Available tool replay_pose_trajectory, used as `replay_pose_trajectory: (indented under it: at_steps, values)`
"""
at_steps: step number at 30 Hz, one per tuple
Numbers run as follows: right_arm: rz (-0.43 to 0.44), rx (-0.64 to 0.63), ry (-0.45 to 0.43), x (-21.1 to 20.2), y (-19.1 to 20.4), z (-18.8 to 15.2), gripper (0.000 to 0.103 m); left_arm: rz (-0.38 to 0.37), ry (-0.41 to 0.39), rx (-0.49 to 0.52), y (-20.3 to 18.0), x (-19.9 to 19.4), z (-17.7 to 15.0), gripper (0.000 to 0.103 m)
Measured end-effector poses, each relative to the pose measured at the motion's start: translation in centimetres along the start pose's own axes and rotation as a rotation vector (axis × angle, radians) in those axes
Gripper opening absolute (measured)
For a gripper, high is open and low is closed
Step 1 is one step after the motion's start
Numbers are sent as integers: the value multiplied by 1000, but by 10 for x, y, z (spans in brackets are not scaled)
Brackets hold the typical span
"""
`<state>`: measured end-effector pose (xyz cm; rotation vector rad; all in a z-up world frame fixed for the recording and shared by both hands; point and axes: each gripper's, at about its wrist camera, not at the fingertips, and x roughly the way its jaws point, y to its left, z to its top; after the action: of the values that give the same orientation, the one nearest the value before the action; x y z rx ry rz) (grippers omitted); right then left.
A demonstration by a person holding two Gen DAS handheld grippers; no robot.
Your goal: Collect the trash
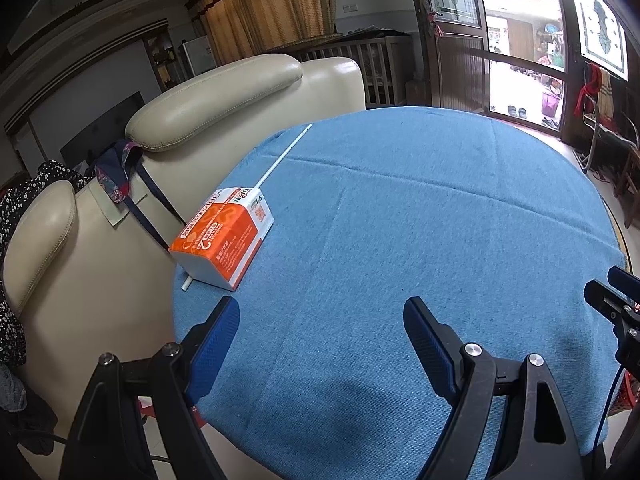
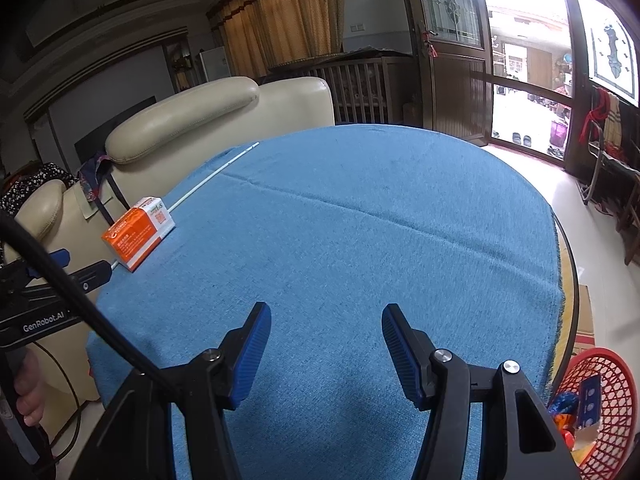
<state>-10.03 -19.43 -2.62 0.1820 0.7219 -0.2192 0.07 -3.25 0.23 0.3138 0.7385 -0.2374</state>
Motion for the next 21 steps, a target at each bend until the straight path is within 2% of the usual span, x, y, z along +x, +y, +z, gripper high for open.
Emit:
replay_pose_trajectory:
  at_steps: [21]
  values:
    - [1, 6, -24, -11, -1, -3, 62, 6, -17, 8, 0, -12, -3, 84]
